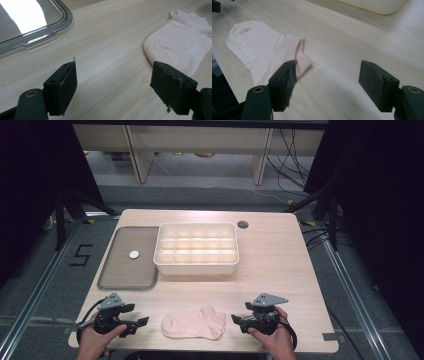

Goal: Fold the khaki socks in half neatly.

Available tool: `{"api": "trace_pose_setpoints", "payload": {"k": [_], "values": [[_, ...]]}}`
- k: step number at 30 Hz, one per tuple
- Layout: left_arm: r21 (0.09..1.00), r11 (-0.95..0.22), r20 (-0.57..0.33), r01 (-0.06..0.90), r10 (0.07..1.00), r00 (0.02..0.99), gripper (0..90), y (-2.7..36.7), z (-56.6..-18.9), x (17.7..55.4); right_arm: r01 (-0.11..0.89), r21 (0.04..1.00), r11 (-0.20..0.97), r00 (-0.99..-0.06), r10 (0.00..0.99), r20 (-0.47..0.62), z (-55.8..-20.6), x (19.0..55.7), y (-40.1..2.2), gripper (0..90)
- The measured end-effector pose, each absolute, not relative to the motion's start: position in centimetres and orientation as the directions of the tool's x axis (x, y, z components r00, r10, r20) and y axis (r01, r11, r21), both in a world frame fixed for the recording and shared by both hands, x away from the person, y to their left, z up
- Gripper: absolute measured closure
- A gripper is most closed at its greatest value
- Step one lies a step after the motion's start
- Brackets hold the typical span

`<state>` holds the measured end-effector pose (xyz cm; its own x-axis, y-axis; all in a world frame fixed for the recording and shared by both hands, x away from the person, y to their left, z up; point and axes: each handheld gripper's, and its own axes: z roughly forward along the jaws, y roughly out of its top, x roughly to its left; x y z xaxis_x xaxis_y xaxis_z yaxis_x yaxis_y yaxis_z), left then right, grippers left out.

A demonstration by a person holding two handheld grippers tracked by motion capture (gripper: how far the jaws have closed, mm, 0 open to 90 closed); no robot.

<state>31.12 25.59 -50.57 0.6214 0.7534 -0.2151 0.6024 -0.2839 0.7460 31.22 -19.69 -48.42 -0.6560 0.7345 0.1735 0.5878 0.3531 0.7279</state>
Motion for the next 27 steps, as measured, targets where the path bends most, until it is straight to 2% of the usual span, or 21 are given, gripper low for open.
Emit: {"api": "trace_pose_setpoints", "payload": {"k": [6,12,14,15,16,27], "values": [[0.751,-0.265,-0.228,0.605,0.756,0.614,20.6,25.4,-50.6,31.1,0.537,0.746,0.395,-0.69,0.714,0.118,-48.1,31.3,-19.1,36.4],[0.756,-0.267,-0.225,0.598,0.752,0.62,20.6,25.2,-50.6,31.0,0.521,0.745,0.417,-0.721,0.682,0.122,-47.9,31.3,-18.0,40.9],[0.756,-0.266,-0.222,0.598,0.754,0.618,20.6,25.2,-50.6,31.0,0.521,0.739,0.427,-0.731,0.671,0.127,-47.9,31.3,-17.8,41.2],[0.75,-0.303,-0.199,0.587,0.743,0.638,20.6,25.4,-50.5,31.0,0.541,0.729,0.42,-0.72,0.68,0.142,-47.8,31.2,-17.6,41.8],[0.753,-0.272,-0.224,0.599,0.75,0.623,20.6,25.2,-50.5,30.9,0.54,0.733,0.413,-0.719,0.679,0.148,-47.9,31.2,-17.2,42.7],[0.753,-0.284,-0.218,0.593,0.743,0.633,20.6,24.7,-50.4,30.8,0.543,0.698,0.467,-0.75,0.644,0.152,-48.1,31.9,-15.6,45.5]]}}
